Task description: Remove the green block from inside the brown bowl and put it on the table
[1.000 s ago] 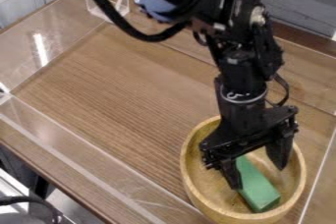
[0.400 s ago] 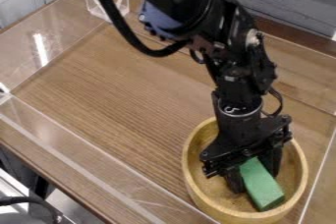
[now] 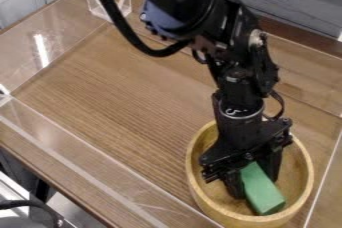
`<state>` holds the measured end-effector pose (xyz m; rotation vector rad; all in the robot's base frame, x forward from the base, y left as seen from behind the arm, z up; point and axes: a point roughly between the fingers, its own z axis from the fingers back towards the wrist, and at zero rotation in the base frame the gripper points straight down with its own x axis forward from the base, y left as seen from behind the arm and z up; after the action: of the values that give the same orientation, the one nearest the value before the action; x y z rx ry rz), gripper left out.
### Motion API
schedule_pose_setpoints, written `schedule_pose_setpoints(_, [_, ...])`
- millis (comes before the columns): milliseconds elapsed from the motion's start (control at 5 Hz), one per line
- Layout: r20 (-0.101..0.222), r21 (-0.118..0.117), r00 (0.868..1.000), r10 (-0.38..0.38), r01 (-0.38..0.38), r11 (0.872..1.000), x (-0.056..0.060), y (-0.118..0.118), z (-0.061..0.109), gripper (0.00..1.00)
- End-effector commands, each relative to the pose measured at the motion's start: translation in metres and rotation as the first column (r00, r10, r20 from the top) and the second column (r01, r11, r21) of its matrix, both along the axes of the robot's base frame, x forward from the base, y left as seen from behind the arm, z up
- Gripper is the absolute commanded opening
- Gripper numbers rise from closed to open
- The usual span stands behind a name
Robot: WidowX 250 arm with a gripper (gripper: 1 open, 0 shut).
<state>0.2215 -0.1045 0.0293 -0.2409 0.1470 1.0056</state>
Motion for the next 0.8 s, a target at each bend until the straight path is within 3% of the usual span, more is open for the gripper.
schedule_pose_setpoints(0, [0.043,-0.009,0.999,0.011,-0.011,1.000,0.0050,0.0030,0.0169,0.00])
schedule_pose_setpoints(600, [0.044,0.003,0.999,0.032,-0.033,0.999,0.0009,0.0122,0.0241,0.00])
